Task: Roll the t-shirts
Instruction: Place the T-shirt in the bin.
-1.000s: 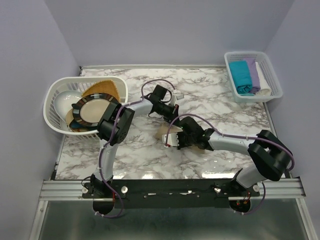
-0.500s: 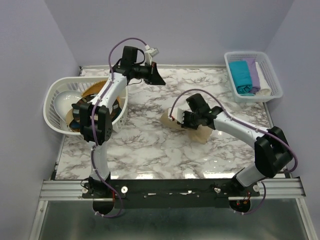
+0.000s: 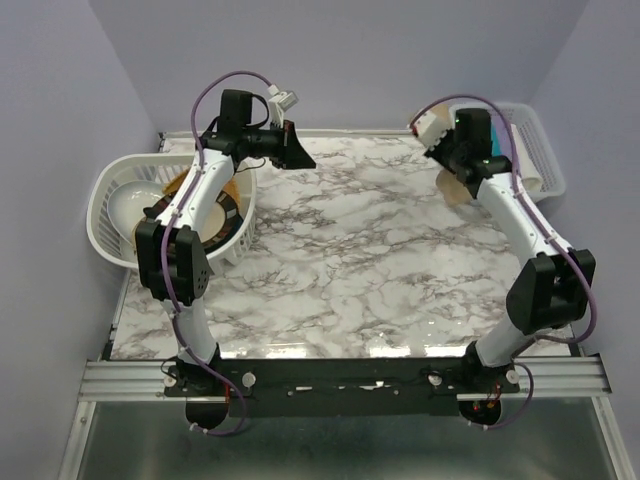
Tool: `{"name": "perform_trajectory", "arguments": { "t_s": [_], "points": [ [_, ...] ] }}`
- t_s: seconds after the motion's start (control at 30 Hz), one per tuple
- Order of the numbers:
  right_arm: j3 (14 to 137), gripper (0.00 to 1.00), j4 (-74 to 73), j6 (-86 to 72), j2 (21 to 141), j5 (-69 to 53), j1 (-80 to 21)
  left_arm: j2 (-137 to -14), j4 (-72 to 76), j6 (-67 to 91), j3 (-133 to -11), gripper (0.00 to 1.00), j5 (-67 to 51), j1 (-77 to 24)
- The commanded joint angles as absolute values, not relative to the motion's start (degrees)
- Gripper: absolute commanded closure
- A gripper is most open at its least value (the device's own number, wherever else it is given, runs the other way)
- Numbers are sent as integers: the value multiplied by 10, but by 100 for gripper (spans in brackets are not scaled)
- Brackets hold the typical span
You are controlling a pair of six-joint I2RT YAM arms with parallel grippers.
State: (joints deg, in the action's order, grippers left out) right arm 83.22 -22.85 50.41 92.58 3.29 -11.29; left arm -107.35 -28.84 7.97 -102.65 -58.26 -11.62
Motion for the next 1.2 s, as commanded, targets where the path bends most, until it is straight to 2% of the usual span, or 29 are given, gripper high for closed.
{"name": "perform_trajectory", "arguments": {
  "t_s": [0.0, 0.13, 0.23, 0.27, 0.4, 0.57, 0.73, 0.9, 1.17],
  "points": [
    [942, 100, -138, 519, 1008, 145, -48, -1055, -294, 77, -1007, 91, -604, -117],
    [1030, 100, -106, 545, 1101, 200, 11, -1052, -292, 76, -993, 90, -607, -117],
    [1161, 100, -143, 527, 1195, 250, 53, -1047, -282, 75, -979, 90, -611, -117],
    [1251, 100, -164, 510, 1218, 251, 63, -1045, -277, 75, -974, 90, -611, -117],
    [1356, 100, -186, 567, 1323, 261, 96, -1038, -271, 75, -949, 90, -610, -117],
    [1317, 100, -120, 677, 1348, 258, 110, -1030, -266, 81, -928, 90, -614, -116],
    [1321, 100, -123, 686, 1381, 275, 111, -1031, -261, 83, -917, 90, -611, -116],
    [1377, 100, -145, 680, 1444, 303, 114, -1039, -265, 82, -920, 90, -611, -116],
    [1369, 100, -129, 674, 1482, 338, 127, -1044, -268, 77, -914, 90, -603, -116]
  ]
}}
